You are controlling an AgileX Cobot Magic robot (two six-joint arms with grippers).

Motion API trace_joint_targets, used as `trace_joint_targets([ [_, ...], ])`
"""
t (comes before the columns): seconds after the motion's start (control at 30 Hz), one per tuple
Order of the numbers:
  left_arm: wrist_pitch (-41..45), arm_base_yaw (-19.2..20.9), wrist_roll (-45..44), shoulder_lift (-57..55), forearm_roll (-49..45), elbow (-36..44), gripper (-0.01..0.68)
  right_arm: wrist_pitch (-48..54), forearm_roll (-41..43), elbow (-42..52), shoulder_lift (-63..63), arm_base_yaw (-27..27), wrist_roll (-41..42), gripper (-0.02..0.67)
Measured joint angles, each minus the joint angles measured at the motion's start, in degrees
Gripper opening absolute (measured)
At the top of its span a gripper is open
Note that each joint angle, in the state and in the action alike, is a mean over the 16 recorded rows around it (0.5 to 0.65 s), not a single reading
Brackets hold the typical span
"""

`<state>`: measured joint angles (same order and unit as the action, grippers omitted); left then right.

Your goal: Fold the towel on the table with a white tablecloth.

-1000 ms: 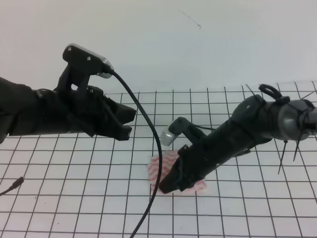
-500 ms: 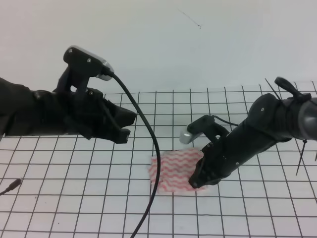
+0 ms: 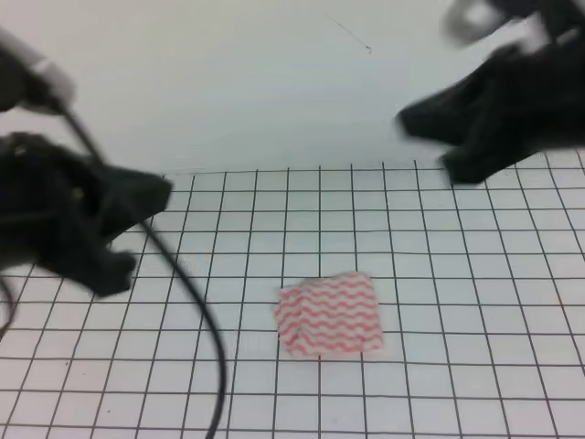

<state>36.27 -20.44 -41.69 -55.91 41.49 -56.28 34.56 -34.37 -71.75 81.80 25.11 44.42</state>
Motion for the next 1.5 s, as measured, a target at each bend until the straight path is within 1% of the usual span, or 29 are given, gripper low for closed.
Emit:
trace_joint_targets([
  [0.17,1.77,-0.03,7.38,11.69,-5.21,4.64,0.000,-2.19,15.08,2.00,-15.46,0.00,-14.07,0.000],
  [0.3,2.12,-0.05,10.87,19.78,-6.61,9.91,0.000,-3.50,28.46,6.28,-26.32,0.00,-26.33,0.000],
  [0.43,1.97,-0.05,12.88,25.97,-6.90,15.72,0.000,-3.79,39.74,13.42,-36.15,0.00,-36.69,0.000],
  [0.6,1.83,-0.05,14.49,30.38,-7.35,21.89,0.000,-4.12,48.47,25.78,-47.48,0.00,-44.98,0.000],
  [0.8,0.23,-0.05,15.19,32.48,-7.62,26.41,0.000,-5.80,54.35,39.85,-58.64,0.00,-50.56,0.000],
  [1.0,-0.95,-0.05,15.23,32.74,-7.62,28.00,0.000,-7.55,55.70,48.01,-64.29,0.00,-51.07,0.000],
  [1.13,-1.18,-0.05,15.17,32.73,-7.54,28.11,0.000,-8.42,56.18,49.91,-65.60,0.00,-50.96,0.000],
  [1.5,-1.23,-0.05,15.06,32.83,-7.72,28.37,0.000,-8.42,56.60,50.19,-65.86,0.00,-50.87,0.000],
])
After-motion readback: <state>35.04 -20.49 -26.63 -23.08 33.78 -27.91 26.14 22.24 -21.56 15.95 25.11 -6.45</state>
